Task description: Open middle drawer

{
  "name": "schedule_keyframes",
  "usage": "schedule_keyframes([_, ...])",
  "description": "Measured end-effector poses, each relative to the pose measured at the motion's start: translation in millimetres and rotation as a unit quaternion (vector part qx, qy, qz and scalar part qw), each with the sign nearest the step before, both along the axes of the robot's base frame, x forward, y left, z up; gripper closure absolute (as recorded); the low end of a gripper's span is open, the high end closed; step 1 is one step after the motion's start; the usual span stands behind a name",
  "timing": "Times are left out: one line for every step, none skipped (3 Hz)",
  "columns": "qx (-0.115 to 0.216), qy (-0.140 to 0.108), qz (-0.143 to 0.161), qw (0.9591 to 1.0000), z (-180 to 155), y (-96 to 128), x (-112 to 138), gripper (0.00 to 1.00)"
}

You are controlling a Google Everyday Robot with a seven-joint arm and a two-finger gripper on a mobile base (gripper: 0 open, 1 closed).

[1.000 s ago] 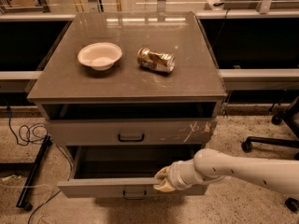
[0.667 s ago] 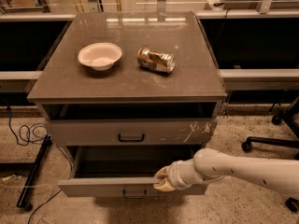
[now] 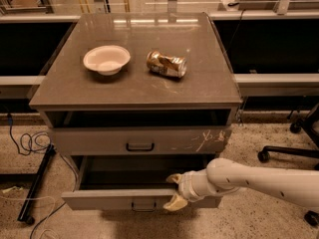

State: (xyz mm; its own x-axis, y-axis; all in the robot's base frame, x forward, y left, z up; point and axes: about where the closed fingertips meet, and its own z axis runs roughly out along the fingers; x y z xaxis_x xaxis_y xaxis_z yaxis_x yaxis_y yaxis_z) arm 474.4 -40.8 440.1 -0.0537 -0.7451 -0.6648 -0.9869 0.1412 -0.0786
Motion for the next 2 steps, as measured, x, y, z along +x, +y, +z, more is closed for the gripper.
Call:
schedule_keyframes([0.000,0.000,0.000,1.0000,0.0,0.0,0.0,0.00])
schedule_keyframes([0.000,0.000,0.000,1.0000,0.0,0.0,-0.2,0.19])
